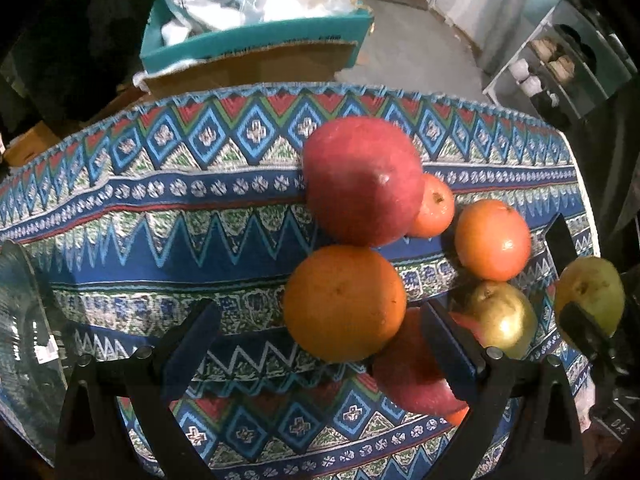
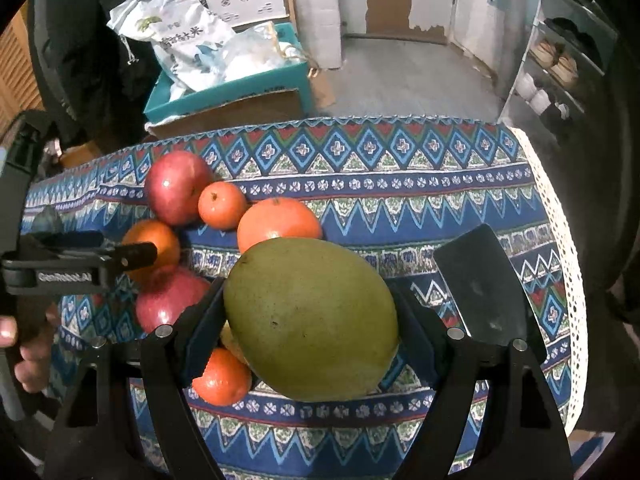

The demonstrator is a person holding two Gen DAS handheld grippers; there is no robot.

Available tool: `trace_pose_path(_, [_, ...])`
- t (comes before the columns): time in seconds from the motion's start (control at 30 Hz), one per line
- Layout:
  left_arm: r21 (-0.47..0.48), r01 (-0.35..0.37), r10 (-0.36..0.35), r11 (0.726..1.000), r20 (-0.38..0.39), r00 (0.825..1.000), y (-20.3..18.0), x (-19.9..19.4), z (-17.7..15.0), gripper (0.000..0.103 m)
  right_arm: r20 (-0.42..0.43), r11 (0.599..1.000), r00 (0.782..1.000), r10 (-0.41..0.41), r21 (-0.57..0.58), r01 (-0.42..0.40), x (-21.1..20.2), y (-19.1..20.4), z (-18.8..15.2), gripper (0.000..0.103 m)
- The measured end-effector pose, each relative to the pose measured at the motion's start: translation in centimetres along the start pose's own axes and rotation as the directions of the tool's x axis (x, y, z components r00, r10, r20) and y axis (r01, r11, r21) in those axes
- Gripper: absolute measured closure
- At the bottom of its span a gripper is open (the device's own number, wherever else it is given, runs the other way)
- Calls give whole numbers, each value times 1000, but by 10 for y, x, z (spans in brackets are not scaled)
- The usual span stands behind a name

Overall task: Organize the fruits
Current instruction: 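Move the left tool toward the large orange while the right tool approaches the yellow pear, then grasp and lift the large orange with the left tool while the right tool grasps the yellow pear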

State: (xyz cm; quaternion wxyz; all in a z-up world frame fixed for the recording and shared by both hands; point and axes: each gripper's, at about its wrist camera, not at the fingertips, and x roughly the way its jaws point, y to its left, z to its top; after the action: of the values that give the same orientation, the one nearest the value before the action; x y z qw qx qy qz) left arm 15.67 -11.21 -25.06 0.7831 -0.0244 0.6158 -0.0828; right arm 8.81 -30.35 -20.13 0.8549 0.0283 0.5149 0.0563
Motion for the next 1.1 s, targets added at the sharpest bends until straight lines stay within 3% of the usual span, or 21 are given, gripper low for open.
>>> trace_pose_path(0.1, [-24,11,-11,1000,-15,1000,3,7,2,3,-4,1000,1000,0,7,1,2,-1,2,23])
trace_pose_path(0.23, [-59,53,-55,997,-34,998,7,16,2,13,-3,1000,1000,3,4,-3,4,2,6,23])
trace_pose_path(0.3, [-74,91,-94,993,-33,995,9,17,1,20,0,1000,1000,6,0,-6,4,4,7,23])
trace_pose_path(0.37, [-72,140,-142,988,-33,989,9,17,0,35,3,1000,1000,8,0,-8,4,5,8,23])
trace_pose_path(0.57, [-19,71,-71,997,-7,997,5,7,-8,36,13,1000,1000,1,-11,-1,2,9,9,23])
trace_pose_path(0.73, [15,57,-58,998,53,997,9,-18,-13,36,51,1000,999,-7,-22,8,-10,14,12,23])
trace_pose_path(1.1, [59,43,-55,997,223,973,10,-97,-23,36,182,999,983,0,-44,8,-64,32,24,23])
